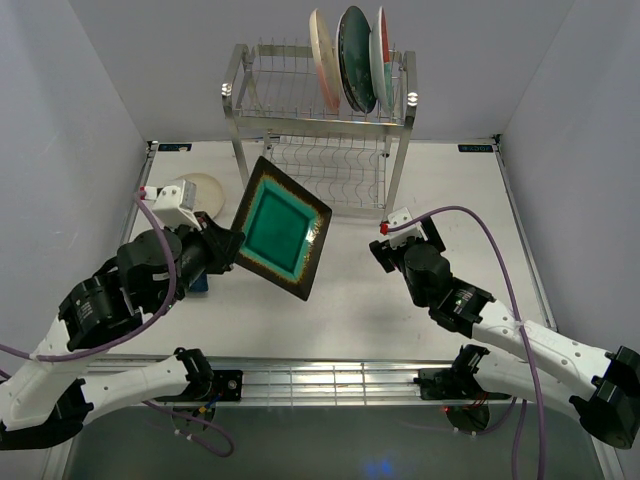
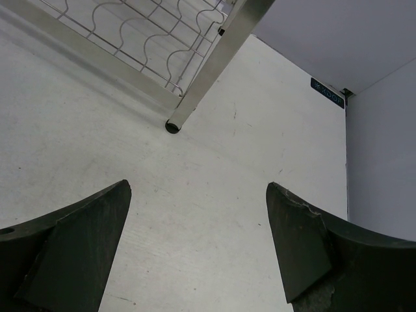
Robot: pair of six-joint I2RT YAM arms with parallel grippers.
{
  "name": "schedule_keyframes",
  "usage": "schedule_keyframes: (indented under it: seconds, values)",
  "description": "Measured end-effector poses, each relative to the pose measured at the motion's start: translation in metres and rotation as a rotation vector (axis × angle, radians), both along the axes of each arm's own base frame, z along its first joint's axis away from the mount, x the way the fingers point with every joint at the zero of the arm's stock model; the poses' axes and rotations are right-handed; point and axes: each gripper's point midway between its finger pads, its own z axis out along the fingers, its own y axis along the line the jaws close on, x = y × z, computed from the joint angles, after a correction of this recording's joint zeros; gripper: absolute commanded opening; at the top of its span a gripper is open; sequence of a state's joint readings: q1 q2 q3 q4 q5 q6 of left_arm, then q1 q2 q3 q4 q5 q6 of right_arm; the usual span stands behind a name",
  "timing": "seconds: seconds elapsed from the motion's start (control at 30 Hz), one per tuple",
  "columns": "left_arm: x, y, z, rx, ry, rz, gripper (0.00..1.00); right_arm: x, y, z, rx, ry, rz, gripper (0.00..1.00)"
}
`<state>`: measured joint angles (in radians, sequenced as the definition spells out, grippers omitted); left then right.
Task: Load the plates into the dish rack
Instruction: Insert the plate into the dish rack.
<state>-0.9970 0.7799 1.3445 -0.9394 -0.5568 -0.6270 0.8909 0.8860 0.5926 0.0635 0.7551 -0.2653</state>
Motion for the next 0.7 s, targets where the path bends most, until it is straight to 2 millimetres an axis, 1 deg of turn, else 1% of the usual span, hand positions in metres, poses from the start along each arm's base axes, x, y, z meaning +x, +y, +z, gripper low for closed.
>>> schedule_keyframes:
  seconds: [0.13,0.33,0.5,0.7]
  values:
    - [0.006,0.004,0.034,-0.018,-0.057,0.031,0.0,0.0,-0.001,0.0,-0.001,0.0,-0.003,0.9]
    - [0.017,0.003,0.069,0.002,-0.106,0.065,0.0,0.0,-0.001,0.0,-0.002,-0.001,-0.004,0.9]
    - [0.034,-0.01,0.096,0.036,-0.138,0.088,0.0,0.0,-0.001,0.0,-0.005,-0.002,-0.006,0.9]
    - [0.052,-0.028,0.119,0.07,-0.164,0.113,0.0,0.0,-0.001,0.0,-0.005,-0.002,-0.006,0.9]
